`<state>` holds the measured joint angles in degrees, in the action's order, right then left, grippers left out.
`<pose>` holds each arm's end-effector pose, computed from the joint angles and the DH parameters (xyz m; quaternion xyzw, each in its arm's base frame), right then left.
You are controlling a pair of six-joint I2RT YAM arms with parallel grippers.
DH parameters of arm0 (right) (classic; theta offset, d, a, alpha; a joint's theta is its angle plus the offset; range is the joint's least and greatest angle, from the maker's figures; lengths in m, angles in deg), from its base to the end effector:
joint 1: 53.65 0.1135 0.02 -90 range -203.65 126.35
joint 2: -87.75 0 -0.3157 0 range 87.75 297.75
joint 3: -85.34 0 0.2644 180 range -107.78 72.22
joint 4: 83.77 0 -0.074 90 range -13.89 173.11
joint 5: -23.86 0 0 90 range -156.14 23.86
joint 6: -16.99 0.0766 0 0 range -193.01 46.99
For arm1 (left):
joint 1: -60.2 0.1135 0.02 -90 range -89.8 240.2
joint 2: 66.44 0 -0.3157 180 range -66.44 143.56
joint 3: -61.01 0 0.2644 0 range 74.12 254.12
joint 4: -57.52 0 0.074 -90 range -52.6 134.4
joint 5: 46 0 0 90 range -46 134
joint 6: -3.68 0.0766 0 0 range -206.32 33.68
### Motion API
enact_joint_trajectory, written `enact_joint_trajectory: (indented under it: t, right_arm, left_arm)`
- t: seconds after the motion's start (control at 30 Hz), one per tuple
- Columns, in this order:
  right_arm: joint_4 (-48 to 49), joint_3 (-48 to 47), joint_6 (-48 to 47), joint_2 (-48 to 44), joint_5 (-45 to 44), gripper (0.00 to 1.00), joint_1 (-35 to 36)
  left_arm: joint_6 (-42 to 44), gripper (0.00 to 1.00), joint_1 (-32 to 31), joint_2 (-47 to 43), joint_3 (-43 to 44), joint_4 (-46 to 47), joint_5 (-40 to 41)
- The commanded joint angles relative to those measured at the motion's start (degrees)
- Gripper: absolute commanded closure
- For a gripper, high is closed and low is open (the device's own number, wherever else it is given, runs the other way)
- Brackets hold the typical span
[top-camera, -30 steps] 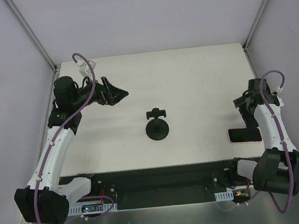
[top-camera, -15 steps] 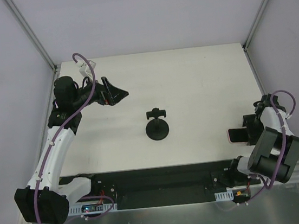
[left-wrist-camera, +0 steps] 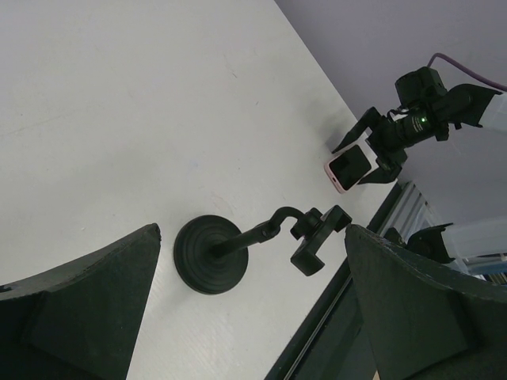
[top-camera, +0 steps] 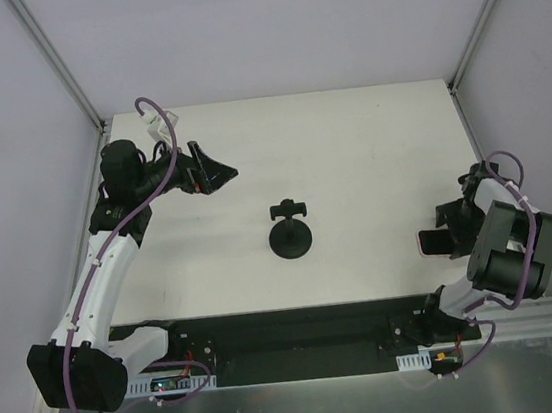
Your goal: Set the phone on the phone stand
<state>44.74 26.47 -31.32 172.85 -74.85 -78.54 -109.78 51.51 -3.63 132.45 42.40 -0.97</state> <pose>0.2328 -0.1208 0.1649 0.5509 0.8243 -0.0591 0.1165 0.2533 -0.0935 0.4195 0.1640 0.7163 -0.4445 0.5123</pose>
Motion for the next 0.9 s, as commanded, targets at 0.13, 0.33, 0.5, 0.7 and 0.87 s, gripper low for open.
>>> enact_joint_trajectory:
  t: [0.13, 0.33, 0.5, 0.7, 0.87]
  right_arm:
    - [2.24, -2.76, 0.05, 3.84, 0.97, 0.16, 8.08]
    - [3.65, -4.42, -2.05, 5.43, 0.36, 0.41, 15.37]
    - [6.11, -7.76, -11.86, 6.74, -2.36, 0.61, 21.36]
    - [6.03, -9.44, -20.24, 8.06, -5.44, 0.52, 24.80]
    - [3.31, -11.02, -18.49, 11.48, -4.30, 0.30, 24.80]
  left_arm:
    - [-1.06, 0.01, -0.45, 0.12, 1.09, 1.82, -1.79]
    - [-1.15, 0.01, -0.45, 0.30, 1.09, 1.82, -1.88]
    - [-1.23, 0.01, -0.45, 0.13, 1.26, 1.91, -1.96]
    - [-1.23, 0.01, -0.45, 0.30, 1.18, 1.82, -2.05]
    - [-1.23, 0.01, -0.45, 0.21, 1.26, 1.82, -2.14]
